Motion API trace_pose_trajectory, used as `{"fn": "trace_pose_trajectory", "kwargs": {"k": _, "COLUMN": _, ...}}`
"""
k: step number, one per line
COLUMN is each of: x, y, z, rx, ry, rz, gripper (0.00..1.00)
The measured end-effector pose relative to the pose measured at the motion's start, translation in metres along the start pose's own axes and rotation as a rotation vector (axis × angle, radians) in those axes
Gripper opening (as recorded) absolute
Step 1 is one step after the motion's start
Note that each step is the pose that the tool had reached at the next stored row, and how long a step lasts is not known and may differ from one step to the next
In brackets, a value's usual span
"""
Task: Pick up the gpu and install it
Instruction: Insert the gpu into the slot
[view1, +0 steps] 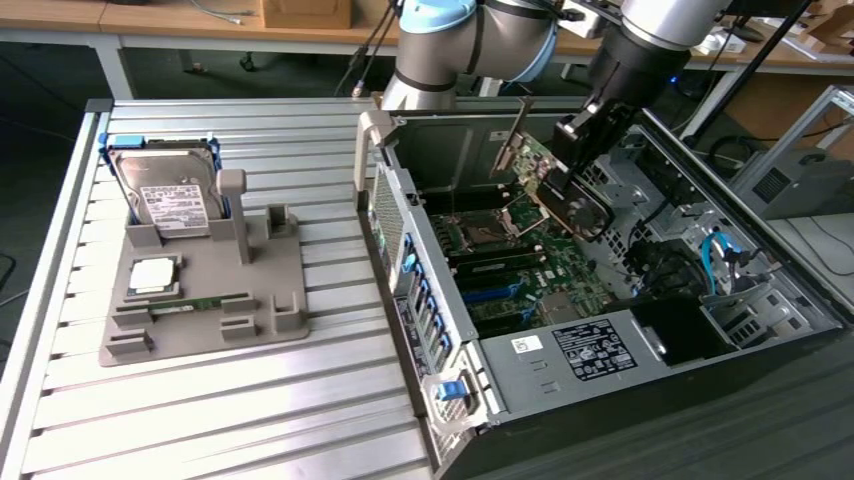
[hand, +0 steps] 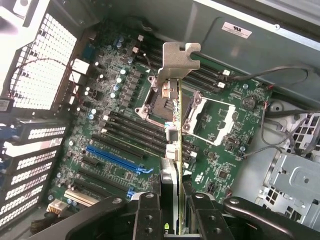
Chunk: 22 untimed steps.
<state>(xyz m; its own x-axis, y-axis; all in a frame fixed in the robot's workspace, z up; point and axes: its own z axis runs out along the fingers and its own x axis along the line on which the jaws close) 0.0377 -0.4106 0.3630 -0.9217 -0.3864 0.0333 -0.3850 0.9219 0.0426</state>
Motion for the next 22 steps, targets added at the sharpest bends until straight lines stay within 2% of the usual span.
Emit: {"fn": "trace_pose_trajectory", "kwargs": {"k": 22, "x": 0.0000, "y": 0.0000, "z": 0.0002, "rx": 0.0036, "ry": 0.0046, "rz": -0.109, "gripper": 0.27}}
